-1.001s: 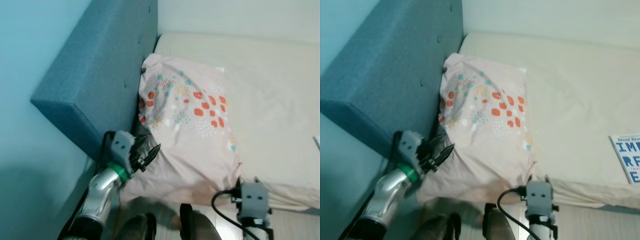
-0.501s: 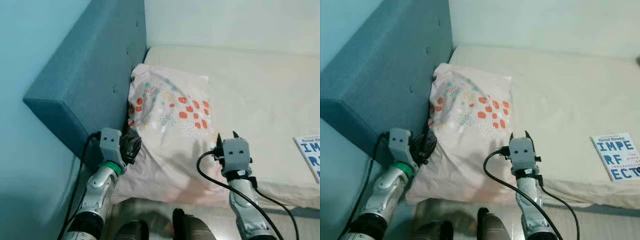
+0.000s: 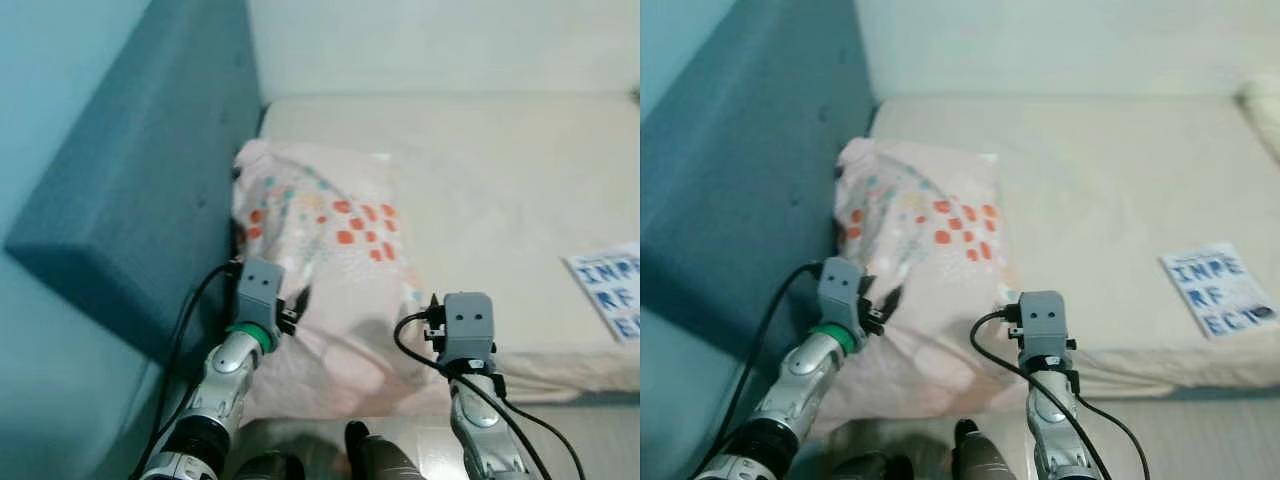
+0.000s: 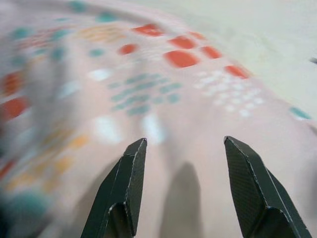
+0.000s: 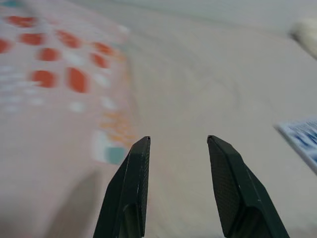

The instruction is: Clean up the room

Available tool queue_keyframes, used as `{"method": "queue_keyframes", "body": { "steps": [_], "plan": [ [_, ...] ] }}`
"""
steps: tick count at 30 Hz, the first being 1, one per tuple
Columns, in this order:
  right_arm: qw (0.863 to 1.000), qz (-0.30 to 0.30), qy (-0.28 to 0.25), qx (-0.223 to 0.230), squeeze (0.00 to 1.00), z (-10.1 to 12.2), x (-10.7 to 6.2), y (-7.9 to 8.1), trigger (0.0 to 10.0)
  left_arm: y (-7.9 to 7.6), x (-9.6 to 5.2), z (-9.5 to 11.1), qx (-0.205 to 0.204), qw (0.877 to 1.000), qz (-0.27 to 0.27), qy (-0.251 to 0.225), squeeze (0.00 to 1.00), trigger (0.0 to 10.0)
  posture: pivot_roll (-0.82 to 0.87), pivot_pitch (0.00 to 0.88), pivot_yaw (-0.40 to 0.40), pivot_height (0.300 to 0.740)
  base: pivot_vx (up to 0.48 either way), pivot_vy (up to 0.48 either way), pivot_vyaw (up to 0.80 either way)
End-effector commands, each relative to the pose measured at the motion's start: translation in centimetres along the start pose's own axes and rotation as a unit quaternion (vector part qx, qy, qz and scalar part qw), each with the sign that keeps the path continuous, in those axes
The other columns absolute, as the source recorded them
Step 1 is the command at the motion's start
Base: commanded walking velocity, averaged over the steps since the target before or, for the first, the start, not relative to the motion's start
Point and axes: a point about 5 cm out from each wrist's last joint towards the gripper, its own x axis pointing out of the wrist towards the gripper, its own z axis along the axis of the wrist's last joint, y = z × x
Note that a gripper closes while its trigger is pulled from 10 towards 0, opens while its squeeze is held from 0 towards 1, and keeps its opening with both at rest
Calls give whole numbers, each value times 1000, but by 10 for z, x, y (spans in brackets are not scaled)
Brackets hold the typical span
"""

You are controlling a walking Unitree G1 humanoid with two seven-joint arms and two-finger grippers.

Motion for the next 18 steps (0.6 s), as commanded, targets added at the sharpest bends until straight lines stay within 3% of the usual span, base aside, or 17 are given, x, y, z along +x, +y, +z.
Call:
{"method": "queue_keyframes", "body": {
  "steps": [1,3,8,18],
  "plan": [
    [999,12,35,9,0,-11,-5,3,10000,1,-4,-8,0,1000,5,18,0,10000,-17,123,120,740,0,0,-800],
    [999,18,39,24,0,-12,-4,3,10000,3,-4,-8,-1,1000,12,18,0,10000,-14,122,115,740,0,0,-800],
    [996,45,49,57,0,-10,3,5,10000,7,-6,-8,-8,999,34,17,0,10000,-8,121,98,740,0,0,0],
    [996,57,33,56,0,-1,13,1,10000,9,-11,-9,-36,998,54,8,0,10000,-7,123,79,740,0,0,0]
  ]
}}
